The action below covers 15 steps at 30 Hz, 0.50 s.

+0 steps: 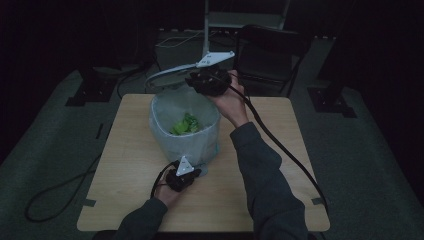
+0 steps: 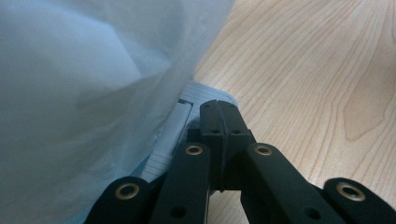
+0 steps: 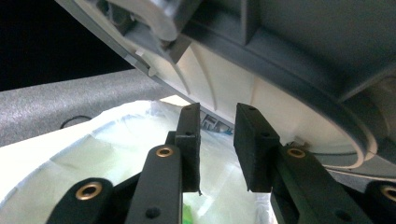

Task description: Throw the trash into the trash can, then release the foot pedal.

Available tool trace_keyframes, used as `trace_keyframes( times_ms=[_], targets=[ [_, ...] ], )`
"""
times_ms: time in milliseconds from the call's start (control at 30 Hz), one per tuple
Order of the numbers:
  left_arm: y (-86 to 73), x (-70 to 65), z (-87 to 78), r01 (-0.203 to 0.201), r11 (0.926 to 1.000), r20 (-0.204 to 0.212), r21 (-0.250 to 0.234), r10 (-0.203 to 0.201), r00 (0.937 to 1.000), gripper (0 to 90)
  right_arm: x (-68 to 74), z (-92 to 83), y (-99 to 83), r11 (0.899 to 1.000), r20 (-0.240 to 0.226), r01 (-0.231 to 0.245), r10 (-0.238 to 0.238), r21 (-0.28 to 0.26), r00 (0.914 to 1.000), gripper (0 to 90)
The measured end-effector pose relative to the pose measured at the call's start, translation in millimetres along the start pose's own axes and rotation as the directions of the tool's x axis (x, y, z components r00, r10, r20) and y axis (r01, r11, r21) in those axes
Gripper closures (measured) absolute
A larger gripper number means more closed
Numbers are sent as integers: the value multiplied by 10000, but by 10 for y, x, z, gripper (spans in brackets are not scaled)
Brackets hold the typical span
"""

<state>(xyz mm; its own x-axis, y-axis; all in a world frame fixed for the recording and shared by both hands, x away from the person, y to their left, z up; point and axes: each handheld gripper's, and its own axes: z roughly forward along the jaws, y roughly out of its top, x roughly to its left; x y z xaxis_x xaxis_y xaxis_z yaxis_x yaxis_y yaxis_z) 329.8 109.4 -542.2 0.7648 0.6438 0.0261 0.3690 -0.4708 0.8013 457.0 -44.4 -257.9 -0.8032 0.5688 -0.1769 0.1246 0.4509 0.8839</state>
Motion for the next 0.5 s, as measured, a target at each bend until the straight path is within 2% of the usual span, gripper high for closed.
trace_keyframes(
  times_ms=[233,333,500],
  targets=[
    [0,0,0,1,10000,8,1,-1,10000,900,69,-34,-23,9989,1,400,-400,237,9992,677],
    [0,0,0,5,10000,12,1,-5,10000,900,100,-34,-51,9973,143,635,-641,381,9978,668],
    [0,1,0,-6,10000,25,6,6,10000,900,36,-61,-165,9992,165,300,-304,257,9994,668]
  ],
)
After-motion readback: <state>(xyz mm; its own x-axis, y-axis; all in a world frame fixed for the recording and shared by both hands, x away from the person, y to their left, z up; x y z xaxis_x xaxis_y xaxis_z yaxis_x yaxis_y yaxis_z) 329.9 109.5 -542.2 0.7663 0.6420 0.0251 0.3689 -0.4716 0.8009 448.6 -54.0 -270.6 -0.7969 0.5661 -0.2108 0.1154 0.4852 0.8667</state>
